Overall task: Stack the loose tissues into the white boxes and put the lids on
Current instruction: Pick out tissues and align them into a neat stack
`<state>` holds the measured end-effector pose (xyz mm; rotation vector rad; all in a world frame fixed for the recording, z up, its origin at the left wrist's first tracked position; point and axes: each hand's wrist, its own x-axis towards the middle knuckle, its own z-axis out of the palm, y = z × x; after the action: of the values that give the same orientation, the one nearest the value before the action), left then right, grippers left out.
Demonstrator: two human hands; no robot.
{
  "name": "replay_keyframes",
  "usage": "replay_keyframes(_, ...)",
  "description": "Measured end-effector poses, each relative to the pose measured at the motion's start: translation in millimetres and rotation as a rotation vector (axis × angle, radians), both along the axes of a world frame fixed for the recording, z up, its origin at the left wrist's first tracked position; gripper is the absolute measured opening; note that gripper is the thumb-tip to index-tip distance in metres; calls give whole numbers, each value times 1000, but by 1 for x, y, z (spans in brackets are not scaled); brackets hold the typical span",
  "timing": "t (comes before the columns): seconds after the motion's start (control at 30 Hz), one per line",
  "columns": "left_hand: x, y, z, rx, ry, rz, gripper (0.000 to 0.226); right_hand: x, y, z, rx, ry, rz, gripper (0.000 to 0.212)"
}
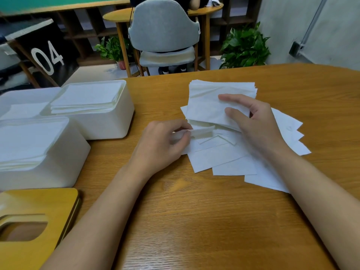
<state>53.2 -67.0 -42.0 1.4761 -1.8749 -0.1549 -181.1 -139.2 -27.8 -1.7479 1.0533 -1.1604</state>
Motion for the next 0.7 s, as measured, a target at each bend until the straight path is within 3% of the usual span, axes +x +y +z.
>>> replay_keyframes(0.1,-3,3,8,52,156,-79,9,3,3,1,-35,50,34,24)
replay_keyframes(0.23,-1,3,14,158,409,-131,6,6,11,4,-31,39,157,40)
replay_keyframes(0.4,-1,7,21,56,485,-34,17,11,18,3,-9,26,214,23)
replay_keyframes(0.7,0,0,15,42,645,109,18,15,22,2,60,-47,303,40)
